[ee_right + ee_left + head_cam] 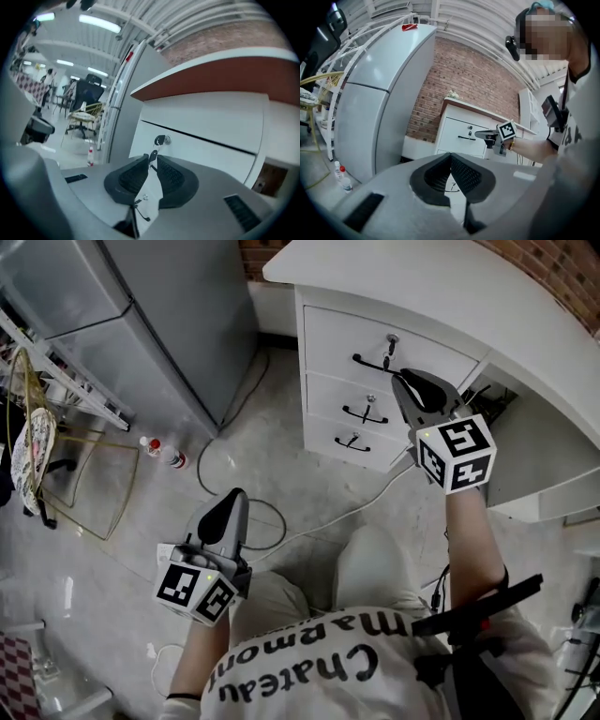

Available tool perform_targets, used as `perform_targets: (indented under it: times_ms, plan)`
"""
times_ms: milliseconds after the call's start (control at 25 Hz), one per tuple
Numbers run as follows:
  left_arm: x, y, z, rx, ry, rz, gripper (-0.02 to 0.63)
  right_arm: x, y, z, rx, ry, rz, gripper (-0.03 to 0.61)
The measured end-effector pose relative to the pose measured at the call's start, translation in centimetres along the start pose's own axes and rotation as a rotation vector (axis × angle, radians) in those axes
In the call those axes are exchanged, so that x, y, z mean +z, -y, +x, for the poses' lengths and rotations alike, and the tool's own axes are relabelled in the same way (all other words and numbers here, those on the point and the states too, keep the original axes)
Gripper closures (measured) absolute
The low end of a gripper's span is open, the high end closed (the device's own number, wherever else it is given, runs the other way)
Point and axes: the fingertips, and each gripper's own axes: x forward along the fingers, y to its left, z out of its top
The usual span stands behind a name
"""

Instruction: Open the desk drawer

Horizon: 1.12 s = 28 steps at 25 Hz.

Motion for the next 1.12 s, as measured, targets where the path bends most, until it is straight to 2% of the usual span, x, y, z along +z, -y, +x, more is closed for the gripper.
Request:
perform_targets:
  times_ms: [40, 80, 120, 160, 320, 440, 640, 720, 800, 880, 1040, 1120]
  plan:
    - [0.0, -0.1, -0.1, -0.002, 0.002, -0.006, 0.598, 0.0, 0.1, 0.3, -0.007, -0.028, -0.072, 0.555]
    - [-0.1, -0.4, -0.1, -0.001, 0.004, -0.010, 0.598, -0.2, 0.1, 0.7, -0.009, -0.061, -0.134, 0.508]
    - [-0.1, -0.6, -0.2, 0.001, 0.005, -0.009, 0.598, -0.6, 0.0, 1.2, -0.007, -0.097, -0.186, 0.422]
    - [-0.1, -0.9, -0.2, 0.005, 0.006, -0.007, 0.598, -1.1, 0.0, 1.6, -0.004, -0.130, -0.229, 0.407]
    - [-0.4, -1.3, -0.1, 0.012, 0.010, -0.010, 0.598, -2.3, 0.1, 2.8, -0.001, -0.184, -0.388, 0.403]
    - [-0.9, -1.2, -0.2, 0.014, 0.002, -0.016, 0.598, -3.4, -0.5, 3.9, 0.059, -0.243, -0.515, 0.403]
    - [-1.6, -1.9, -0.7, 0.038, -0.008, -0.025, 0.598, -3.7, -1.3, 5.2, 0.133, -0.303, -0.555, 0.431]
    - [-1.7, -2.3, -0.7, 0.046, -0.004, -0.045, 0.598, -3.5, -1.1, 5.6, 0.131, -0.321, -0.563, 0.464]
    - [-1.9, -2.3, -0.6, 0.045, -0.004, -0.055, 0.598, -3.4, -0.8, 5.7, 0.117, -0.319, -0.525, 0.519]
    - [-2.0, -2.1, -0.5, 0.040, -0.005, -0.051, 0.598, -3.4, -0.6, 5.8, 0.111, -0.329, -0.509, 0.525]
    - [-2.1, -2.2, -0.5, 0.043, -0.001, -0.049, 0.598, -3.5, -0.7, 6.0, 0.110, -0.388, -0.620, 0.537]
    - [-2.1, -2.2, -0.7, 0.046, -0.001, -0.053, 0.598, -3.5, -0.8, 6.1, 0.114, -0.403, -0.632, 0.538]
